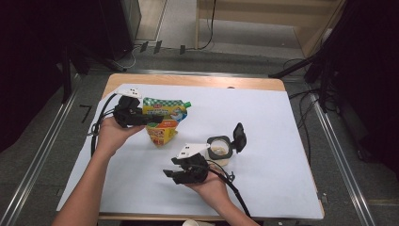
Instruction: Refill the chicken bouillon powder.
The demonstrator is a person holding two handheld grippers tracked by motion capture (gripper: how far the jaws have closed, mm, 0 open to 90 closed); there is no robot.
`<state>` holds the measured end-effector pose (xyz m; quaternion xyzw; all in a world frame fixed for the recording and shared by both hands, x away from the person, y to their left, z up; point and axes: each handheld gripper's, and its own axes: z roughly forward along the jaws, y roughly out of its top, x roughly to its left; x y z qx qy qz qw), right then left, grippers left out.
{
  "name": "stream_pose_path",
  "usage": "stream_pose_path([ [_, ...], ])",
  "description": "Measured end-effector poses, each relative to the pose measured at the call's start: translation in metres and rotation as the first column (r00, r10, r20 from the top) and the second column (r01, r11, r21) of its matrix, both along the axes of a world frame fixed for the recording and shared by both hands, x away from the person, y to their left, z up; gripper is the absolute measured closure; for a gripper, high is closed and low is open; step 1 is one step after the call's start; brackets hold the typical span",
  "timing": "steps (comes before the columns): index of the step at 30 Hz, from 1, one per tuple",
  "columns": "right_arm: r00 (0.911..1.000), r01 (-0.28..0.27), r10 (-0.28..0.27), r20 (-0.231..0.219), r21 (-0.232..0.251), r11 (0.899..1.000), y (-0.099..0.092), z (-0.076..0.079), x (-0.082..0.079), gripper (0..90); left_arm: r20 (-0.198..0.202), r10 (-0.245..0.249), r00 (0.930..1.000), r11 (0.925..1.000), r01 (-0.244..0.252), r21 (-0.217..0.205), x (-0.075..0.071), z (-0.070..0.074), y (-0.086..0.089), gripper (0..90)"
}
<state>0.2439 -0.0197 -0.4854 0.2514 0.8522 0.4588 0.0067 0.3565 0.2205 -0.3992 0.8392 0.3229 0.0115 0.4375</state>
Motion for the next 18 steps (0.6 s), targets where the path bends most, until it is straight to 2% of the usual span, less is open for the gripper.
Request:
stream_pose_path([
  [3,1.0000,0.005,-0.005,-0.001,0.003,1.000,-0.002,-0.004,0.000,49.6,0.013,0.000,0.9999,1.0000,0.000,0.004,-0.001,0.000,-0.001,89.7],
  [9,0.9997,0.022,-0.022,0.014,0.002,1.000,-0.006,-0.009,0.001,49.6,0.013,0.021,0.9997,0.9995,-0.022,0.023,-0.001,0.005,-0.005,90.0],
  [13,0.9995,0.016,-0.016,0.029,-0.006,1.000,-0.004,-0.012,0.001,49.1,0.004,0.009,1.0000,0.9999,-0.009,0.014,-0.004,0.012,-0.007,90.0],
  [18,0.9996,0.027,-0.027,0.013,-0.014,1.000,-0.002,-0.015,0.002,49.0,0.016,0.000,0.9999,0.9998,0.000,0.018,-0.011,0.026,-0.010,90.0],
])
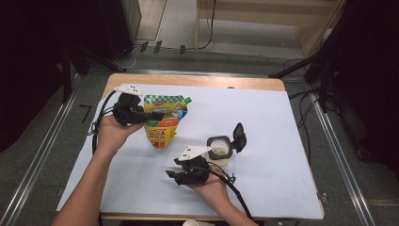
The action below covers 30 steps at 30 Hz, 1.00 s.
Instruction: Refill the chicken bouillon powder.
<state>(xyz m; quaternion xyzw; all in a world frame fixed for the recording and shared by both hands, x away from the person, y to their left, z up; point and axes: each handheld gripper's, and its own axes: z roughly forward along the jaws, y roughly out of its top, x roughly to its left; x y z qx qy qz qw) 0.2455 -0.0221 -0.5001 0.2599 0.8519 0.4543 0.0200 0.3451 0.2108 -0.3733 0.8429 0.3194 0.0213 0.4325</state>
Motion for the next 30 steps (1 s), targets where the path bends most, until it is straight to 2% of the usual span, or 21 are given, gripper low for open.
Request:
stream_pose_path([
  [6,0.9999,0.014,-0.014,0.007,-0.008,1.000,0.000,-0.002,0.001,47.9,0.005,-0.024,0.9997,0.9992,0.024,-0.031,-0.011,0.016,-0.001,90.0],
  [9,0.9995,0.028,-0.028,0.010,-0.008,1.000,0.000,-0.003,0.003,48.0,-0.006,-0.041,0.9991,0.9979,0.041,-0.050,-0.017,0.023,-0.002,90.0],
  [15,0.9986,0.051,-0.051,0.012,-0.005,0.999,-0.001,-0.007,0.006,49.1,-0.009,-0.060,0.9981,0.9973,0.060,-0.043,-0.027,0.030,-0.006,90.0],
  [18,0.9974,0.071,-0.071,0.015,-0.001,0.997,0.000,-0.007,0.007,50.1,-0.020,-0.068,0.9975,0.9961,0.067,-0.057,-0.034,0.034,-0.007,90.0],
  [21,0.9940,0.104,-0.104,0.033,0.014,0.994,0.000,-0.007,0.008,52.4,-0.023,-0.082,0.9964,0.9948,0.081,-0.062,-0.039,0.037,-0.009,90.0],
  [27,0.9909,0.133,-0.134,0.018,0.033,0.991,0.001,-0.009,0.012,59.8,-0.031,-0.114,0.9929,0.9926,0.113,-0.043,-0.049,0.038,-0.017,90.0],
  [30,0.9897,0.141,-0.142,0.019,0.031,0.990,0.002,-0.011,0.013,64.5,-0.040,-0.127,0.9911,0.9908,0.125,-0.053,-0.053,0.039,-0.020,90.0],
])
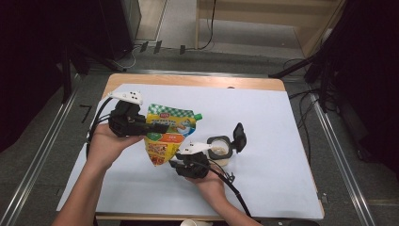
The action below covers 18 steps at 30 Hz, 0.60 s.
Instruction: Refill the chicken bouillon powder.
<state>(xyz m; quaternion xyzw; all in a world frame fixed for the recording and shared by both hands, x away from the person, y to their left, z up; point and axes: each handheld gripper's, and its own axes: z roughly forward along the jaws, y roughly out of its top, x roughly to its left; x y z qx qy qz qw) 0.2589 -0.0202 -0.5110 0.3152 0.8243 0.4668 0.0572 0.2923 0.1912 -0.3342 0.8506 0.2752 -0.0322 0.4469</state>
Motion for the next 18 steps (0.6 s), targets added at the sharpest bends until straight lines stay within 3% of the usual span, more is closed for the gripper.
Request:
stream_pose_path([
  [5,0.9994,0.034,-0.034,0.000,0.016,0.999,-0.001,-0.002,0.003,71.9,-0.021,-0.019,0.9996,0.9995,0.018,-0.026,-0.005,0.003,0.000,90.0],
  [12,0.9985,0.033,-0.036,0.041,0.069,0.997,-0.002,0.003,0.000,72.3,-0.053,-0.020,0.9984,0.9977,0.016,-0.065,-0.005,0.000,0.002,90.0],
  [18,0.9923,-0.005,0.004,0.124,0.014,1.000,0.004,0.005,-0.009,65.2,-0.037,0.017,0.9992,0.9988,-0.018,-0.045,-0.005,-0.002,-0.001,90.0],
])
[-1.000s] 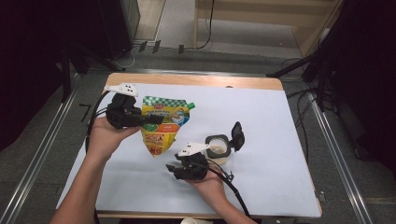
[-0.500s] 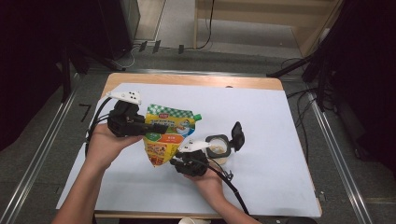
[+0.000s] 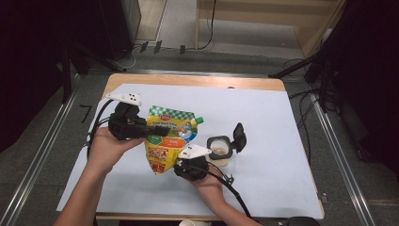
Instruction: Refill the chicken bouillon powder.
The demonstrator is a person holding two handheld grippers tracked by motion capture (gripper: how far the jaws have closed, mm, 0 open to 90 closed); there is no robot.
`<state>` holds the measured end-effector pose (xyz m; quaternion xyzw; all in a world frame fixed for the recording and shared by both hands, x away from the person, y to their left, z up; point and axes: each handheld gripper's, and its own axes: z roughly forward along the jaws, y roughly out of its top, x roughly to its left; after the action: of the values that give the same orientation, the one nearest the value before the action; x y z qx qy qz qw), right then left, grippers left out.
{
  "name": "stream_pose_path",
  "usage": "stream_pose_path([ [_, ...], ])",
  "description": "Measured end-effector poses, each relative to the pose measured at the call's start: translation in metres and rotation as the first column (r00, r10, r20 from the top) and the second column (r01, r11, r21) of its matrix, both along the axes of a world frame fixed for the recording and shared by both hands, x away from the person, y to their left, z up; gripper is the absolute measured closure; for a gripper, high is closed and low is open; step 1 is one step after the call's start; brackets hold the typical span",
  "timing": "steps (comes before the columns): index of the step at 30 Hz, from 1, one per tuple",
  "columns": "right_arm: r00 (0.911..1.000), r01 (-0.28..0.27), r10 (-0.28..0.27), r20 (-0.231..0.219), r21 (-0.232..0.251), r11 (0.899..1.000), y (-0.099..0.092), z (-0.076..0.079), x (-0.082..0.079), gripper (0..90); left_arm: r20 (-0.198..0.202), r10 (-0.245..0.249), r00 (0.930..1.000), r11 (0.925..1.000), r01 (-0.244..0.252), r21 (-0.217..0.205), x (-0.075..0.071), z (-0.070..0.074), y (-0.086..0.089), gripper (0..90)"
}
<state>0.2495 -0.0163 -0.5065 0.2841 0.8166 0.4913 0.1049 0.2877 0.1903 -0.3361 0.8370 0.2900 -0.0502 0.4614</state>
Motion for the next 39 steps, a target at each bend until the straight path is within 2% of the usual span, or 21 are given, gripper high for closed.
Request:
stream_pose_path([
  [6,0.9987,-0.034,0.035,0.037,-0.020,0.999,0.005,0.004,-0.008,63.4,0.027,0.028,0.9992,0.9993,-0.028,0.023,-0.001,-0.002,-0.008,89.8],
  [10,0.9946,-0.065,0.068,0.078,-0.043,0.997,0.009,0.007,-0.017,63.4,0.039,0.032,0.9987,0.9978,-0.034,0.058,-0.001,-0.007,-0.016,87.7],
  [14,0.9906,-0.082,0.086,0.107,-0.047,0.996,0.011,0.010,-0.022,63.1,0.039,0.024,0.9989,0.9971,-0.027,0.072,0.000,-0.012,-0.022,85.6],
  [20,0.9877,-0.105,0.108,0.113,-0.035,0.994,0.011,0.016,-0.028,61.8,0.032,0.016,0.9994,0.9973,-0.018,0.071,0.000,-0.018,-0.029,83.1],
  [22,0.9842,-0.121,0.124,0.127,-0.034,0.992,0.013,0.018,-0.032,60.5,0.028,0.010,0.9996,0.9961,-0.012,0.088,0.001,-0.021,-0.033,82.4],
  [26,0.9858,-0.127,0.129,0.107,-0.025,0.992,0.014,0.022,-0.036,60.3,0.037,0.005,0.9993,0.9941,-0.009,0.108,0.000,-0.023,-0.038,80.9],
  [39,0.9876,-0.140,0.140,0.071,-0.002,0.990,0.009,0.028,-0.038,59.7,0.027,-0.014,0.9995,0.9941,0.011,0.108,0.002,-0.028,-0.046,77.7],
])
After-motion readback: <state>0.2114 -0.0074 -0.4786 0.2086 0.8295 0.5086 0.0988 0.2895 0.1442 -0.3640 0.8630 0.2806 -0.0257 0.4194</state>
